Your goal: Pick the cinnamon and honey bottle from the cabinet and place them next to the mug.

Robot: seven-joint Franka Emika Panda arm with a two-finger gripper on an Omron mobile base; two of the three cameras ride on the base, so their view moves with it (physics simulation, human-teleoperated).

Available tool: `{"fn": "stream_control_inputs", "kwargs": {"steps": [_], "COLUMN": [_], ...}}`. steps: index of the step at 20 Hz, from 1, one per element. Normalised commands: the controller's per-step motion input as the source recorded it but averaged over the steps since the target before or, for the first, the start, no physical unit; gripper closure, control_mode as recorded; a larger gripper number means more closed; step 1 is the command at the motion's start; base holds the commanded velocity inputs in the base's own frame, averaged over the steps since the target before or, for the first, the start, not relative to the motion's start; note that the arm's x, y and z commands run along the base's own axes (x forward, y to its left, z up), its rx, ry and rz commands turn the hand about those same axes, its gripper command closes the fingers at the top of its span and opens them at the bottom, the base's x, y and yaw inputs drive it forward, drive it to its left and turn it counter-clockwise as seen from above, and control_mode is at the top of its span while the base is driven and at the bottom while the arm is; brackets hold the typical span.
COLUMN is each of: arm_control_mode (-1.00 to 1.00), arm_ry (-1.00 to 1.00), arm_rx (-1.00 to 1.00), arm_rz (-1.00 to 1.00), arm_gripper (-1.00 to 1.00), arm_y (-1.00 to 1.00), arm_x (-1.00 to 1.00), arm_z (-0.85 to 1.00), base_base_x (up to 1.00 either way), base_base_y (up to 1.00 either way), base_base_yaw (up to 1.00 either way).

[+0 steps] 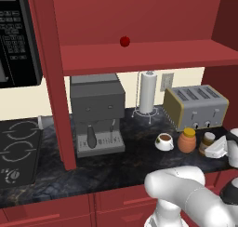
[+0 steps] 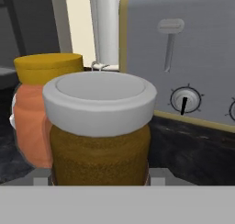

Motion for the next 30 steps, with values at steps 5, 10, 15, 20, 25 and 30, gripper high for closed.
{"fn": "stream_control_inputs", "kwargs": {"steps": [5,10,15,20,25,30], "arm_control_mode": [-1.00,-1.00,-1.00,-1.00,-1.00,-1.00], "arm_ry": [-0.02,0.00,0.00,0.00,-0.02,-0.02], "arm_rx": [0.00,0.00,0.00,0.00,0.00,0.00], "arm_rz": [0.00,0.00,0.00,0.00,0.00,0.00], "arm_gripper": [1.00,1.00,-1.00,-1.00,-1.00,-1.00], "arm_y": [0.00,0.00,0.00,0.00,0.00,0.00], "arm_x": [0.00,0.00,0.00,0.00,0.00,0.00], "arm_z": [-0.24,-0.05,0.00,0.00,0.11,0.22], "base_base_x": [0.00,0.00,0.00,0.00,0.00,0.00], "base_base_y": [0.00,0.00,0.00,0.00,0.00,0.00], "base_base_yaw": [0.00,0.00,0.00,0.00,0.00,0.00]}}
